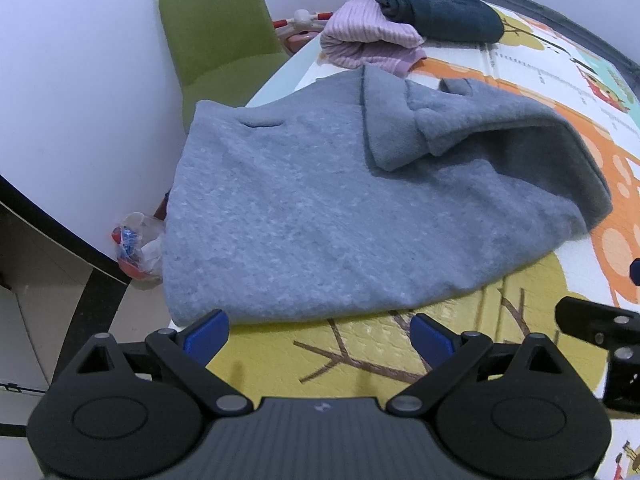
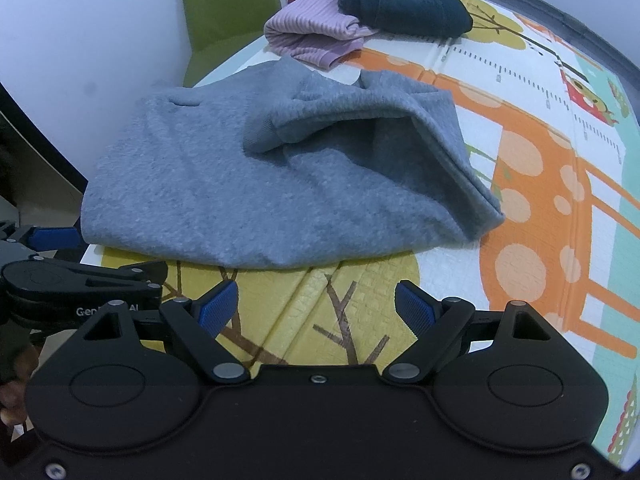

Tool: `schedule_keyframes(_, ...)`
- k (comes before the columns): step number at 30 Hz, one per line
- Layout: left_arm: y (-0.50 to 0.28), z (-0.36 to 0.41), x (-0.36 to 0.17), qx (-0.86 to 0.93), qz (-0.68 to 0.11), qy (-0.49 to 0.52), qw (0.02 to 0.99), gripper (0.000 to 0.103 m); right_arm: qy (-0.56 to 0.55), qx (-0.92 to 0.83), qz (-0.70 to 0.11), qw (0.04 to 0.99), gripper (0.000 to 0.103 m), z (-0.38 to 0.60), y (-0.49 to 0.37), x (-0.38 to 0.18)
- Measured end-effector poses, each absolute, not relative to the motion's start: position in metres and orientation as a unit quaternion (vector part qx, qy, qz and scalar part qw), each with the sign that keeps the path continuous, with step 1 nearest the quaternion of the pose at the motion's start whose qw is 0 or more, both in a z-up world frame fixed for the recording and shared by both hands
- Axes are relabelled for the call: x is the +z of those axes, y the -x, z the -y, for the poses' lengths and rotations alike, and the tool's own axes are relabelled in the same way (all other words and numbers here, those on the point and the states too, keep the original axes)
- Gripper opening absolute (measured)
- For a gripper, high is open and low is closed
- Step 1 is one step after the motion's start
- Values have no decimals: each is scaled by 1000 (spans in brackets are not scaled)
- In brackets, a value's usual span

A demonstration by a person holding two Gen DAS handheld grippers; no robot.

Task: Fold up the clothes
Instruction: 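Lower both tools onto the grey sweatshirt and close on its fabric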

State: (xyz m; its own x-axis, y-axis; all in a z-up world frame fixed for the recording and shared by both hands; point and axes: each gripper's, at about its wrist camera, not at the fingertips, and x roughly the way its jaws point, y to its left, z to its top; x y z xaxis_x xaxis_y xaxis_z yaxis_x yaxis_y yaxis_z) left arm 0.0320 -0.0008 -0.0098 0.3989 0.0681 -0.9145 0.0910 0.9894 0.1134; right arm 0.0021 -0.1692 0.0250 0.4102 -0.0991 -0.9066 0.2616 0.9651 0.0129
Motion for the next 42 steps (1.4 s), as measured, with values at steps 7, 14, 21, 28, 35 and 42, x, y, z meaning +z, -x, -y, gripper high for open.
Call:
schedule_keyframes(7,-65,-15,-15,8,-548,-70,834,99,-58,-111,-520,845,85,171,-38,31)
schedule_keyframes(14,-107,-34,-25,28,-552,-69,831,99,-48,-114,-514,849,85,174,-91,29)
schedule_keyframes(21,-151,-60,-45,50,-561,-46,825,99,-73,-127,-525,838,85,185,-140,0)
schedule_keyframes(28,-190,-82,-56,36,-564,3,825,99,-129,-159,-528,824,85,205,-170,-25)
schedule_keyframes(35,-225,-92,-64,22,-572,32,819,99,-173,-191,-523,813,84,222,-191,-37)
schedule_keyframes(42,-238,-101,-69,-19,-579,96,810,80,-170,-204,-516,814,28,225,-201,-41)
